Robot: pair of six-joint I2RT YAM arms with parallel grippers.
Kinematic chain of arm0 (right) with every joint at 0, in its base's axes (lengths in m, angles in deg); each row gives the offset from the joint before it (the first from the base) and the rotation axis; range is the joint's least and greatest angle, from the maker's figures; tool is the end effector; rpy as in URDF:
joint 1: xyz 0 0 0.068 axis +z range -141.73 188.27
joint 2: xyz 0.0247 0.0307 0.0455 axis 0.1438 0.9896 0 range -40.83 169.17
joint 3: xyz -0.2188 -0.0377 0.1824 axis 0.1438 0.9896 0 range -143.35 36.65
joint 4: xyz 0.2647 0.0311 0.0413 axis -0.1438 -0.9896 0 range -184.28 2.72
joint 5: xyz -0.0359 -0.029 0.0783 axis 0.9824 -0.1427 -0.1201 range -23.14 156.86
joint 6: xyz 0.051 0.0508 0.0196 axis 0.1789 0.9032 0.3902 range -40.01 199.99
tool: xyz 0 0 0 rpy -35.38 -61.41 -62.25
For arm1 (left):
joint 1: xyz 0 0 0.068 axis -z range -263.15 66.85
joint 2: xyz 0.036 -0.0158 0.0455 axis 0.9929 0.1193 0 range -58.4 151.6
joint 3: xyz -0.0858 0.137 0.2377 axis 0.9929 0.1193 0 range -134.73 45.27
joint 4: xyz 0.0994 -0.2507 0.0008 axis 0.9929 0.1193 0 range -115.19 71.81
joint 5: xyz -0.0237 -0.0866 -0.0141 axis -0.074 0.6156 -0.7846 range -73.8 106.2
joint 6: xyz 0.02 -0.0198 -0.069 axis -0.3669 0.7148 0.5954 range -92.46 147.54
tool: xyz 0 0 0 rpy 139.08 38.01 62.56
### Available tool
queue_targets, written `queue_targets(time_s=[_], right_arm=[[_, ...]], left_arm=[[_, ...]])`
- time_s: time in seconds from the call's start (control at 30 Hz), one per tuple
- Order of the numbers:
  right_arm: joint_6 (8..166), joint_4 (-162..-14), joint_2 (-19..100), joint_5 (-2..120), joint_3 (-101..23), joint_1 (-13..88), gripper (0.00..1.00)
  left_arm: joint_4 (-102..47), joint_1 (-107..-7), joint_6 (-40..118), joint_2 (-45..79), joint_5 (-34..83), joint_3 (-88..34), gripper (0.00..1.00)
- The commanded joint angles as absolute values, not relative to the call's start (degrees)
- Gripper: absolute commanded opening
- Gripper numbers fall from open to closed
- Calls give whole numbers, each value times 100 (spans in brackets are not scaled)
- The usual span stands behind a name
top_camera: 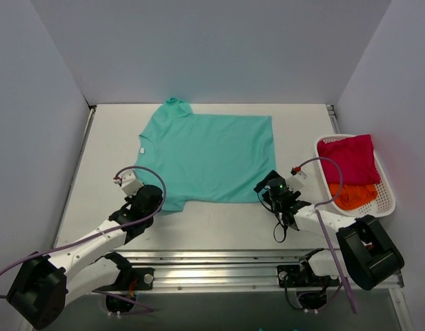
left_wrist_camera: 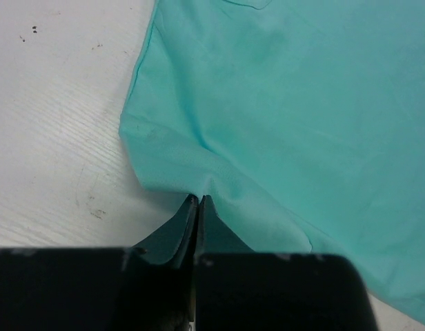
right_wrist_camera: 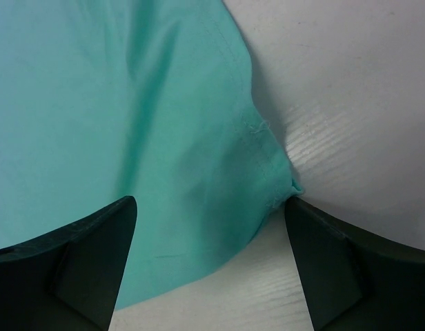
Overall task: Fold and stack the t-shirts
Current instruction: Grap the side of the flattened tshirt closest away from the robot with both arms
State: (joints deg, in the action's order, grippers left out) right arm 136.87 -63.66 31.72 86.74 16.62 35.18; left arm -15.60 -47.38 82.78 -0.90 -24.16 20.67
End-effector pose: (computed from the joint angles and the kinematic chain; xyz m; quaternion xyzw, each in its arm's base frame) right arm 0.2367 0.0964 0.1506 0.3041 0.7967 0.2238 0.4720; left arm 0.1903 -0.0872 0.1793 -0.2823 0.8232 -0.0484 0.4902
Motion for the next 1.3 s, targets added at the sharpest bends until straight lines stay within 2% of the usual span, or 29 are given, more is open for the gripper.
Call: queue_targets(time_s=[0.0,0.07,0.17,0.23,0.27,0.37,0.63,0.97,1.27], right_arm=[[13703,-6548,3397,8452,1802,3481,82],[13676,-6574,3300,8470,1819,3481,77],[13641,-6715,3090,8523,1846,3481,57],[13632,-6917,2958,8593,1855,3481,28],[13650,-6935,2827,8619,1915,3481,11],[13703,-6970,2772,8576,1942,3490,0],[13694,-7066,2615,8505,1943,3499,0],[13764,-8700,1288,8681,1363,3622,0],[13545,-8781,1664,8725,748,3613,0]], left_arm=[[-1815,-4834,8124,-215,-2326,2075,2],[-1850,-4878,8124,-215,-2300,2083,2],[-1894,-4896,8106,-162,-2265,2084,2],[-1912,-4887,8106,-127,-2273,2075,2],[-1929,-4904,8115,-92,-2247,2075,2],[-1965,-4905,8133,-48,-2229,2066,2],[-1737,-4904,8133,-214,-2212,2022,2],[-831,-4887,8019,-1075,-1895,1698,2],[-866,-5010,7825,-602,-1746,1003,2]])
